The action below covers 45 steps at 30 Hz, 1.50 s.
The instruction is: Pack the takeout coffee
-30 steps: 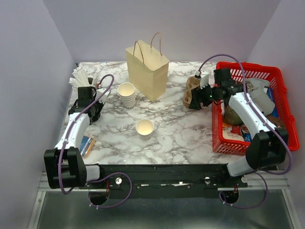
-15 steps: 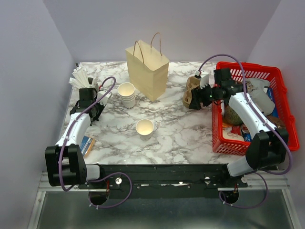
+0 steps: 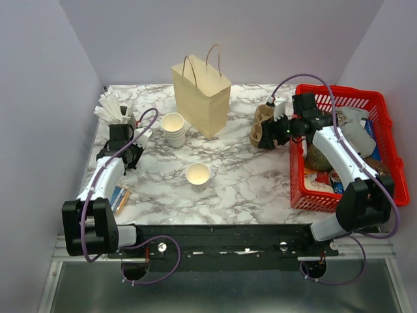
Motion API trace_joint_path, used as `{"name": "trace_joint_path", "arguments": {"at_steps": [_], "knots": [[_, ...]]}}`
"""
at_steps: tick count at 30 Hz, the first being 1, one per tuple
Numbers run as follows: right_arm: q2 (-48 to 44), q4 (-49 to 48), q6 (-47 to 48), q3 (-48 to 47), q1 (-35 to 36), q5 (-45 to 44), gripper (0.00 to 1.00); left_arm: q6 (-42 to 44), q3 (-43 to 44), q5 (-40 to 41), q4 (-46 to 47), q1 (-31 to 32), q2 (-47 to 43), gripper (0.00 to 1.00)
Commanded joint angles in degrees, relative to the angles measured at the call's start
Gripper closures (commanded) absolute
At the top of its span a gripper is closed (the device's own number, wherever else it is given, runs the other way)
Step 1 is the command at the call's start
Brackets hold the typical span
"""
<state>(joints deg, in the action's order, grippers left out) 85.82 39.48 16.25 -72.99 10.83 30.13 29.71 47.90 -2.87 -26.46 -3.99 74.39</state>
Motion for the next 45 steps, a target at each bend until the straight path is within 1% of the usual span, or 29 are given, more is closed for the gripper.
{"name": "trace_joint_path", "arguments": {"at_steps": [1,2,5,10,11,14,17,20,22,24,25,26,29,30,31,34,36,45], "knots": [[0.4,-1.2,-0.6,-0.3,0.3,1.4,0.20,-1.2,-1.3,-2.2,-1.0,0.4,-2.6,0.80],[0.4,-1.2,-0.6,-0.3,0.2,1.4,0.21,-0.9,-1.3,-2.2,-1.0,0.3,-2.8,0.77],[0.6,-1.2,-0.8,-0.3,0.2,1.5,0.21,0.0,-1.1,-2.3,-1.4,0.4,-3.9,0.71],[0.9,-1.2,-1.0,-0.3,0.3,1.9,0.20,1.0,-0.9,-2.1,-2.4,0.4,-3.6,0.69],[1.0,-1.1,-1.0,-0.4,0.3,1.9,0.21,0.8,-1.1,0.5,-1.9,0.4,-3.6,0.68],[1.0,-0.9,-0.9,-0.7,0.2,1.7,0.21,0.0,-1.2,3.8,-0.9,0.0,-3.5,0.61],[1.0,-0.9,-0.8,-0.6,0.3,1.5,0.21,2.6,-2.0,5.0,-1.1,-0.7,-4.1,0.57],[1.2,-0.7,-0.9,-0.5,0.2,1.8,0.21,4.0,-1.5,5.0,-3.3,-1.4,-3.1,0.57],[1.4,-0.6,-1.0,-0.7,0.3,1.9,0.21,3.9,-0.6,3.4,-6.6,-2.2,-2.1,0.57],[1.5,-0.6,-1.0,-1.1,0.2,1.9,0.21,5.0,0.7,-1.9,-9.5,-3.0,-2.1,0.58],[1.8,-0.6,-1.0,-1.2,0.2,1.8,0.21,5.5,0.8,-6.8,-12.0,-2.9,-2.4,0.58],[1.9,-0.6,-1.0,-1.4,0.2,1.8,0.21,5.6,0.6,-7.8,-12.4,-3.0,-2.3,0.58],[2.4,-0.6,-1.1,-1.9,0.3,2.0,0.21,-2.1,1.1,-7.8,-12.4,-2.9,-0.2,0.59],[2.5,-0.5,-1.1,-2.0,0.3,2.0,0.21,-7.0,1.4,-7.2,-12.1,-2.8,0.4,0.59],[2.5,-0.5,-1.1,-2.1,0.2,1.9,0.21,-9.6,1.6,-6.9,-11.8,-2.9,1.3,0.59],[2.6,-0.6,-1.0,-1.9,0.2,1.6,0.21,-14.5,2.1,-5.7,-10.6,-2.2,1.7,0.60],[2.4,-0.5,-1.0,-1.7,0.2,1.7,0.21,-16.3,3.0,-4.3,-10.1,-2.2,1.8,0.60],[2.2,-1.1,-1.0,-1.2,0.3,1.5,0.21,-21.0,5.5,-3.5,-9.8,-1.5,6.1,0.60]]}}
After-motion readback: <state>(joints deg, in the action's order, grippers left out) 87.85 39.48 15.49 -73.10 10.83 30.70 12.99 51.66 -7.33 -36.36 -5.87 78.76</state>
